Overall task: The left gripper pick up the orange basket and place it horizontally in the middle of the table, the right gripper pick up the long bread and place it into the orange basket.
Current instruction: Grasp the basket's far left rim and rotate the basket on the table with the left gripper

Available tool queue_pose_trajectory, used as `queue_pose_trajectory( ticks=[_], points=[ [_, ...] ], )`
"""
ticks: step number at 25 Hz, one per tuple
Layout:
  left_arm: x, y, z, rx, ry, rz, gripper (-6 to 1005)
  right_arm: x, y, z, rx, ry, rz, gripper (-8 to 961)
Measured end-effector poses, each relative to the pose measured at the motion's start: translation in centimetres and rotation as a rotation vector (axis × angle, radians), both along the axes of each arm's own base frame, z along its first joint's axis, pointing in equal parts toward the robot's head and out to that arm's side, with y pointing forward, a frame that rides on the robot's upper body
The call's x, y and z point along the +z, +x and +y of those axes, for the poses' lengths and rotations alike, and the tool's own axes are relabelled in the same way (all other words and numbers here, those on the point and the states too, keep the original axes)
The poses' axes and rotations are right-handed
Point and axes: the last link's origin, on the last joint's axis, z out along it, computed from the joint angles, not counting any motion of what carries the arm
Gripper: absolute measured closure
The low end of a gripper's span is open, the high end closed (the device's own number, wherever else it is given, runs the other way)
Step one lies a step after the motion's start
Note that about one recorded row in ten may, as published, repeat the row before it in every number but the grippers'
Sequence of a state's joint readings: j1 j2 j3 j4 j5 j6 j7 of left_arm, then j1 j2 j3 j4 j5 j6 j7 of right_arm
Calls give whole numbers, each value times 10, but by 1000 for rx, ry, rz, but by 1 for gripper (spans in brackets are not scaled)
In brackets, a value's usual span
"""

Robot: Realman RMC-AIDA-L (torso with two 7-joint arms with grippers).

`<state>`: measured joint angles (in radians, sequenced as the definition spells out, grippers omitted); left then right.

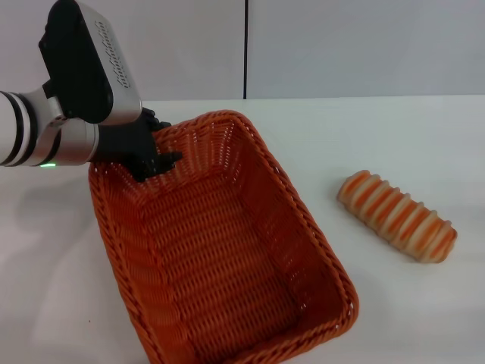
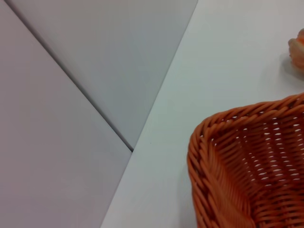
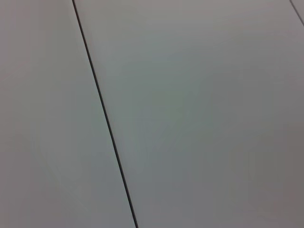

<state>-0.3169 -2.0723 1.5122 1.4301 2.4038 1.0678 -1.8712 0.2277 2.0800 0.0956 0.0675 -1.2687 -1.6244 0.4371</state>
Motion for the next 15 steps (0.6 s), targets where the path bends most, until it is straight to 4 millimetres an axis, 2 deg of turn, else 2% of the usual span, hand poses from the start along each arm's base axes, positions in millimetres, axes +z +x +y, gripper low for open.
queue_pose_trajectory(
  ticks=[1,7,13,15],
  points=[
    [-1,0,0,-1,-1,0,492,0,0,0,-1,1,0,291],
    [-2,0,-1,-4,-3,2,670,0,1,-1,-7,0,3,292],
    [-1,4,-3,20,7,-27,707,0,1,-1,-8,3,10,293],
    [6,10,-3,56,40,-66,707,0,1,-1,-5,3,7,293]
  ],
)
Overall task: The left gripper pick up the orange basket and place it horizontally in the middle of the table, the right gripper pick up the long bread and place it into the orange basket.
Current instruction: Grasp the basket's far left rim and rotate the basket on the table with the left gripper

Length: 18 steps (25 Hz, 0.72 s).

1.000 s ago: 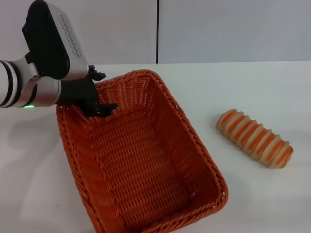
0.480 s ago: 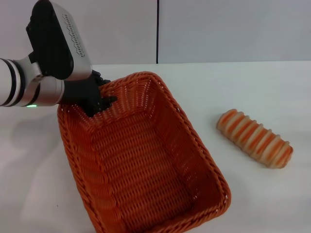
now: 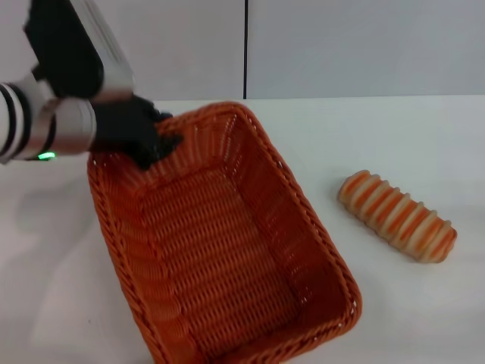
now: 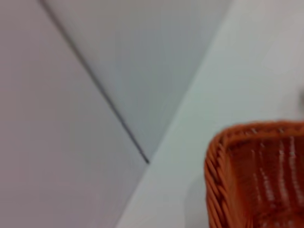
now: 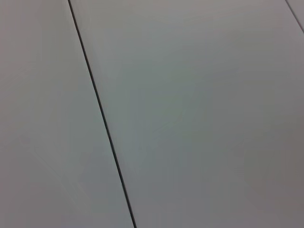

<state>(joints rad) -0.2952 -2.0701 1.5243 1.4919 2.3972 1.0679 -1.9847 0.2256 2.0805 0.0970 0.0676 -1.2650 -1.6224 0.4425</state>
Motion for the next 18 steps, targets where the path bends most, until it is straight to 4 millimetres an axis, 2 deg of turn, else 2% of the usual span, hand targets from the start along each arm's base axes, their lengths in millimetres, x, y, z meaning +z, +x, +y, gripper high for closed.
queue_pose_trajectory(
  ticks=[3,4,5,7,9,12,16,18],
  points=[
    [8,6,0,39,40,-45,708,2,-1,1,10,2,-9,293],
    [8,6,0,39,40,-45,741,2,-1,1,10,3,-10,293],
    [19,14,0,95,91,-110,773,3,-1,1,9,6,-10,294],
    [27,18,1,169,141,-177,826,4,-1,2,10,10,-12,294],
    [30,19,0,204,164,-205,864,5,-1,3,14,11,-20,294],
    [31,19,0,213,172,-211,923,9,-2,8,23,11,-38,295],
    [18,18,-8,151,125,-93,1001,11,-5,14,36,13,-47,295],
    [15,21,-9,130,105,-62,1000,12,-5,16,39,14,-51,295]
  ],
)
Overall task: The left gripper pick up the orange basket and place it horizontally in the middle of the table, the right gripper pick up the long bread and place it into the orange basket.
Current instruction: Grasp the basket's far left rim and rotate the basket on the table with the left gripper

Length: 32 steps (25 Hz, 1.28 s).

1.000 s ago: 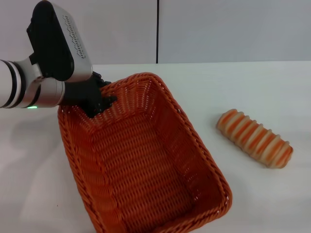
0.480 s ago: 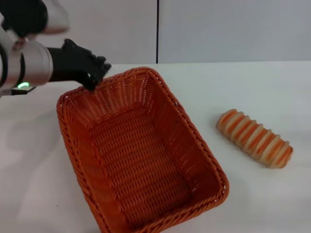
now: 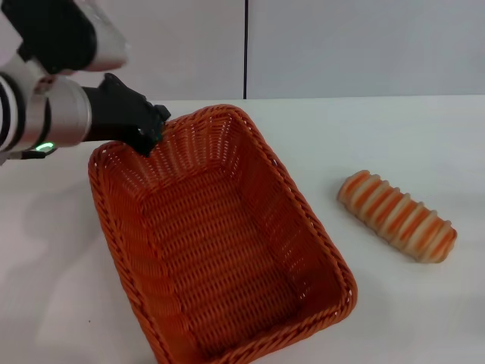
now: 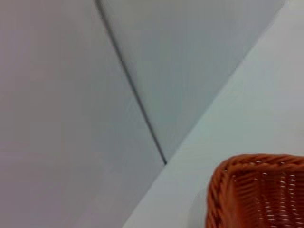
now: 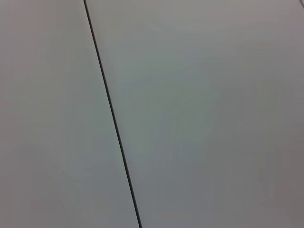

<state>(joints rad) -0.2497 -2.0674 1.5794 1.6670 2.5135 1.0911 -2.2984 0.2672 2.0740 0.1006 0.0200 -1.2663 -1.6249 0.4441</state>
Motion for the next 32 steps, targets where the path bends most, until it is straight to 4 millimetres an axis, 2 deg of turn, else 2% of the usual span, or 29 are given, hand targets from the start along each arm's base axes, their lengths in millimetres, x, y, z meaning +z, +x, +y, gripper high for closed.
queue_pose_trajectory(
  ticks=[4,9,15,21,28,32],
  points=[
    [1,5,2,-20,-5,11,997,0,-1,2,4,-2,-3,296],
    [-3,17,9,-56,-10,15,792,0,3,0,-19,-7,0,297],
    [-8,18,14,-48,-34,49,591,-2,4,-1,-27,-16,-1,298],
    [-12,14,20,-40,-43,96,416,-3,5,-2,-32,-21,0,298],
    [-28,-5,35,-6,-66,161,186,-3,6,-3,-35,-21,0,300],
    [-35,-7,35,-13,-79,190,189,-4,5,-3,-34,-22,-1,300]
  ],
)
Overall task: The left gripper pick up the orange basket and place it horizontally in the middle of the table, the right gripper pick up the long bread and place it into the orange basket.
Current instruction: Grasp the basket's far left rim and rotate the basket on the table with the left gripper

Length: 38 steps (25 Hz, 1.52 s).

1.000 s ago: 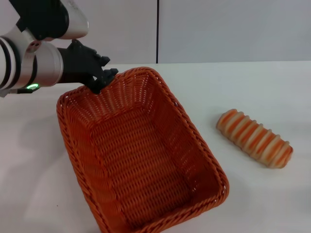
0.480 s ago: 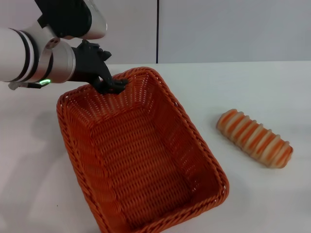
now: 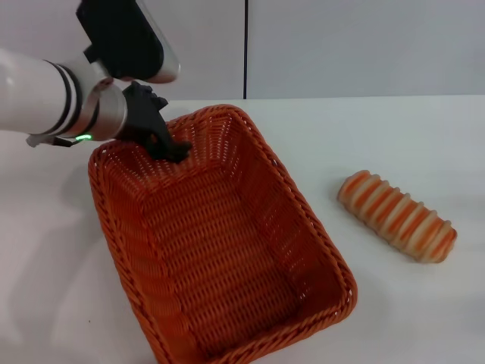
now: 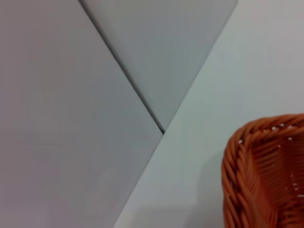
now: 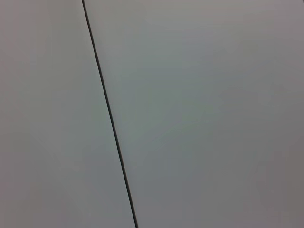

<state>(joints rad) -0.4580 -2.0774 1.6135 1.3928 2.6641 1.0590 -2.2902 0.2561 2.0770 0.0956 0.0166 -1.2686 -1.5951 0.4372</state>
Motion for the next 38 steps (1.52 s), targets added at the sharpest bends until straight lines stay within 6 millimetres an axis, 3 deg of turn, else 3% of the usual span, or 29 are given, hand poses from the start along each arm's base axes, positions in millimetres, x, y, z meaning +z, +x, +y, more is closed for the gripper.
queue_pose_trajectory(
  ticks=[18,21,25,32,37,38],
  points=[
    [-6,-6,-9,37,-8,7,269,2,5,0,-25,-1,0,303],
    [-1,0,-9,40,20,-29,489,3,5,0,-25,0,0,303],
    [9,10,-16,42,67,-101,627,3,4,-1,-19,4,0,304],
    [35,14,-26,216,206,-344,697,10,4,2,5,8,16,305],
    [49,2,-38,374,290,-494,737,23,5,8,45,3,30,305],
    [52,-9,-43,432,333,-529,745,28,4,11,58,6,28,306]
  ],
)
